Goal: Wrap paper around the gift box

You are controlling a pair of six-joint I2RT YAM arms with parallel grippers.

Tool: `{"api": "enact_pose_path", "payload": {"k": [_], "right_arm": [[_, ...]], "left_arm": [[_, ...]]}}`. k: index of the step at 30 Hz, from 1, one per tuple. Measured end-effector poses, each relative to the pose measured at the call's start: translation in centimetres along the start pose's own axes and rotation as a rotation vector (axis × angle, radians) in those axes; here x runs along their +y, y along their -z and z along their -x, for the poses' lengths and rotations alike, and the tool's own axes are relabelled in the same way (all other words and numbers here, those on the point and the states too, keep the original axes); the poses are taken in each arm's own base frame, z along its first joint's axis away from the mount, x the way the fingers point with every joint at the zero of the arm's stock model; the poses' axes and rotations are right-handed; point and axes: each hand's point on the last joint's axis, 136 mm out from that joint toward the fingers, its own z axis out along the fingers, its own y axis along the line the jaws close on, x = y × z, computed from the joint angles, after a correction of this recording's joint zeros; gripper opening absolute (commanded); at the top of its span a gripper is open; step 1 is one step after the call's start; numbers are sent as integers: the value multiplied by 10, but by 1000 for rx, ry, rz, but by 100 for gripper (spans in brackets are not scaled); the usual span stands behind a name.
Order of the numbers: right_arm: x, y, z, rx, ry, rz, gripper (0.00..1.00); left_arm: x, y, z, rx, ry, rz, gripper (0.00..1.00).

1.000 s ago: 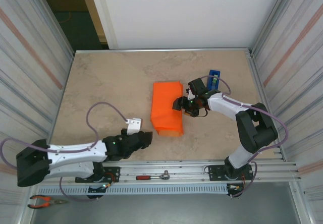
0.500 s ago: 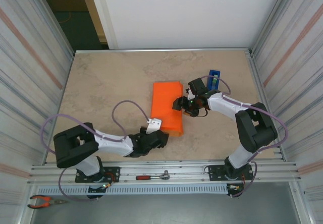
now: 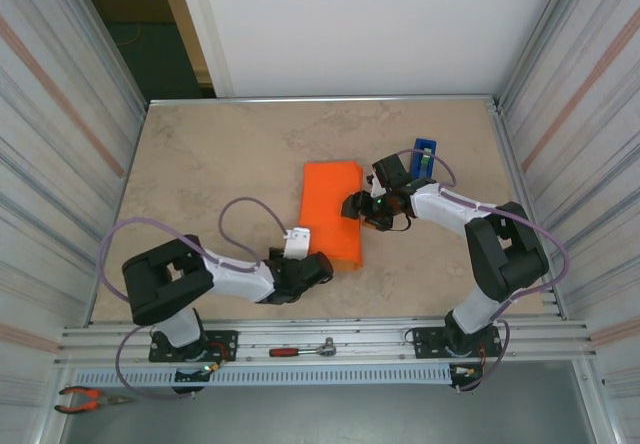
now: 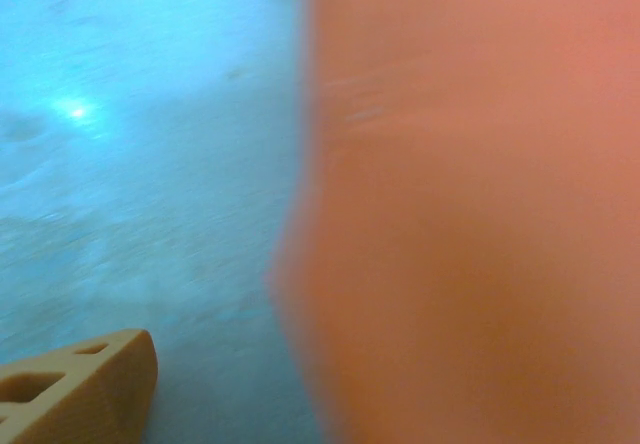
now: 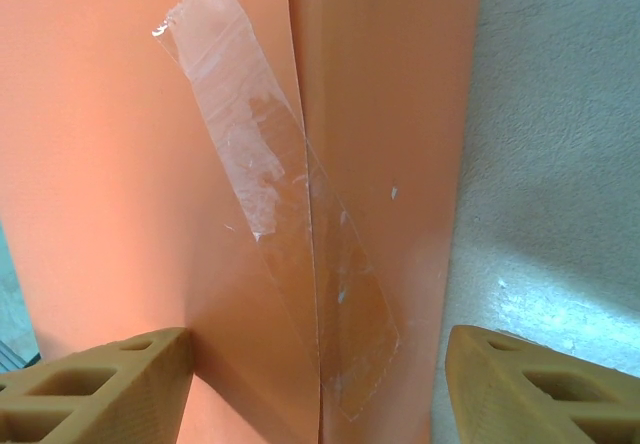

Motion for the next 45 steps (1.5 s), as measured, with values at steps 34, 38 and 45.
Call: {"api": "enact_pose_path", "payload": {"k": [34,38,45], "right_arm": [[3,56,46,-120,-88,99,34],[12,56,51,-123,-109,153,11],[26,27,57,-87,-121,171,10]], "left_arm": [[98,69,80,-2,318,-107,89],[99,56,101,57,319,-151,89],[56,24,135,161,190,-299,90]]}}
